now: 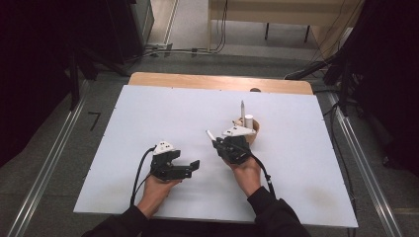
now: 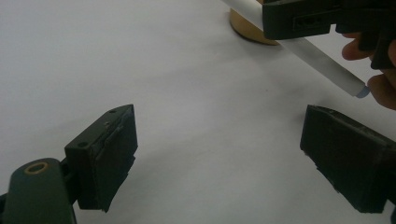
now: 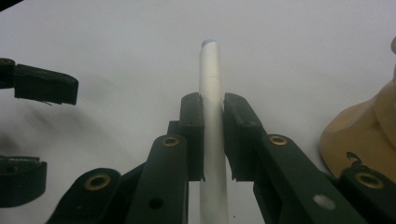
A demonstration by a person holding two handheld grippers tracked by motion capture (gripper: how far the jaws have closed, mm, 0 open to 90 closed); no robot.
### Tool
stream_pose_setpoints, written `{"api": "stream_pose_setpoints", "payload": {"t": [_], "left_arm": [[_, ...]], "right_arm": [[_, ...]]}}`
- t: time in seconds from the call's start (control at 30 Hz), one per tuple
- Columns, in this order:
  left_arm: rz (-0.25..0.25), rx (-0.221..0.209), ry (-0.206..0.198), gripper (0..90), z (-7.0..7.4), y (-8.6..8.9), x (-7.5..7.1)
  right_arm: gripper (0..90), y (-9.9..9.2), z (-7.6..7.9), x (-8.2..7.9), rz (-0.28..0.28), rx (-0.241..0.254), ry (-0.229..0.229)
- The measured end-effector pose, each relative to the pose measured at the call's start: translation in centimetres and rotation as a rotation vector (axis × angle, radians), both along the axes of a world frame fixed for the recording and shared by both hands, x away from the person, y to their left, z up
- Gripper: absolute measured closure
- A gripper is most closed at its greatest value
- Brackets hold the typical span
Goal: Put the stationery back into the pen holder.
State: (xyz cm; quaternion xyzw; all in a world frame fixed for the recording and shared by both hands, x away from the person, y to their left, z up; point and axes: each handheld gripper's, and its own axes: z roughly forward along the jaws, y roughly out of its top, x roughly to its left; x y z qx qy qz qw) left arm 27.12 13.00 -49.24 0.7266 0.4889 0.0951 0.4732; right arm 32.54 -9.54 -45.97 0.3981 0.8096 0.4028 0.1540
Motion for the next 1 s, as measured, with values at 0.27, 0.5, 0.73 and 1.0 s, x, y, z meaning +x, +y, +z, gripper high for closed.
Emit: {"api": "stream_pose_setpoints", "payload": {"t": [0.27, 0.5, 0.73, 1.0], "left_arm": [[-0.019, -0.001, -0.007, 11.3, 0.2, -1.4, 0.3], [-0.028, -0.016, -0.005, 13.0, 0.2, -2.4, 0.6], [-0.052, -0.030, 0.005, 14.5, 0.3, -3.5, 0.9], [-0.062, -0.054, 0.009, 17.5, 0.5, -4.4, 1.4]], "right_arm": [[76.9, -0.5, 0.2, -0.1, 0.004, 0.014, -0.004], [77.0, -0.4, 0.2, -0.1, 0.010, 0.017, -0.013], [77.0, -0.5, 0.3, -0.2, 0.010, 0.022, -0.020], [77.0, -0.6, 0.2, -0.2, 0.023, 0.066, -0.034]]}}
